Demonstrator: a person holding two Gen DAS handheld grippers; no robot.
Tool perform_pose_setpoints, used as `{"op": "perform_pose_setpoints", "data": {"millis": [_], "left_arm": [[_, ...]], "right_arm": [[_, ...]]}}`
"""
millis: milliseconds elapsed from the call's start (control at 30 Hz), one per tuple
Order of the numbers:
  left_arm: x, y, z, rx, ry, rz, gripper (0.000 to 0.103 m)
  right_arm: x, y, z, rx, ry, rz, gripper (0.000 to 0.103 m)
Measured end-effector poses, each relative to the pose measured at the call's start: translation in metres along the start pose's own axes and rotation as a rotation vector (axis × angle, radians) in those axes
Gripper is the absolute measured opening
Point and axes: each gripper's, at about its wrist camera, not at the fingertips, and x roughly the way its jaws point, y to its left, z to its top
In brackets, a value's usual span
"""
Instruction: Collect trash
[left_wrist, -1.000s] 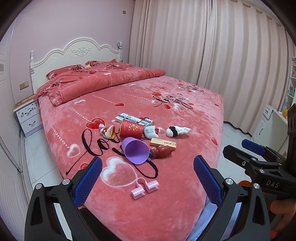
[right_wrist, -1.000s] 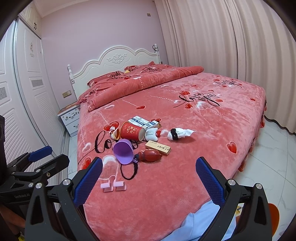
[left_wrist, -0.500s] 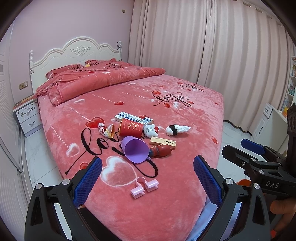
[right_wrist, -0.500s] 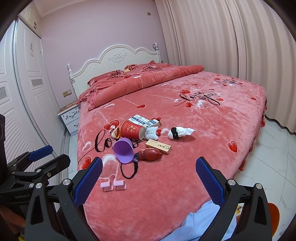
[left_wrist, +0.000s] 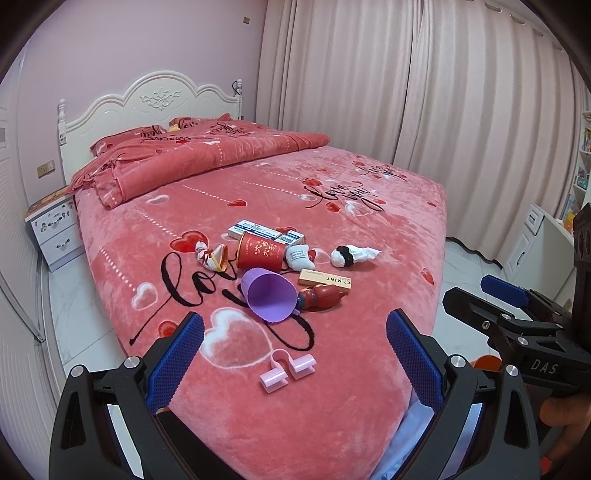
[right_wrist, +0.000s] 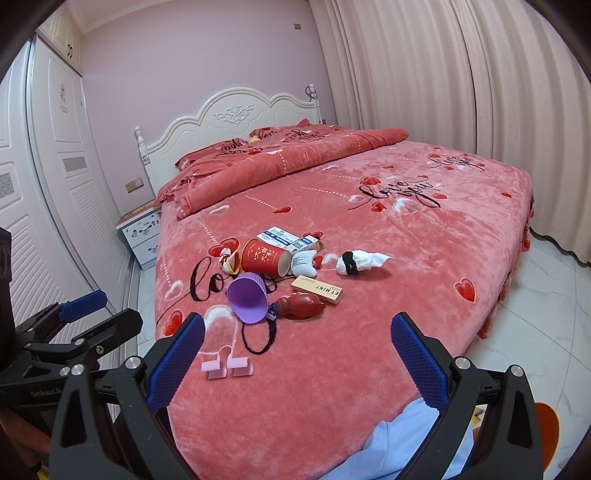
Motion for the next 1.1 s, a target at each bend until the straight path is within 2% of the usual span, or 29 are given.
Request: {"op": "perform_pose_setpoints", "data": {"millis": [533, 867, 1100], "left_arm": [[0.004, -0.004, 0.0, 0.017, 0.028, -0.002, 0.097], [0.016, 0.01, 0.002, 0.071, 0.081, -0.016, 0.097], [0.038, 0.021, -0.001, 0.099, 0.146, -0.037, 0.097]], "right_arm": [[0.008, -0.001, -0.009, -0.003, 0.025, 0.01, 0.099], [0.021, -0.005, -0.007, -0.082, 0.061, 0.064, 0.099], [0.045, -0.01, -0.004, -0.132, 0.109, 0.087, 0.099]]}}
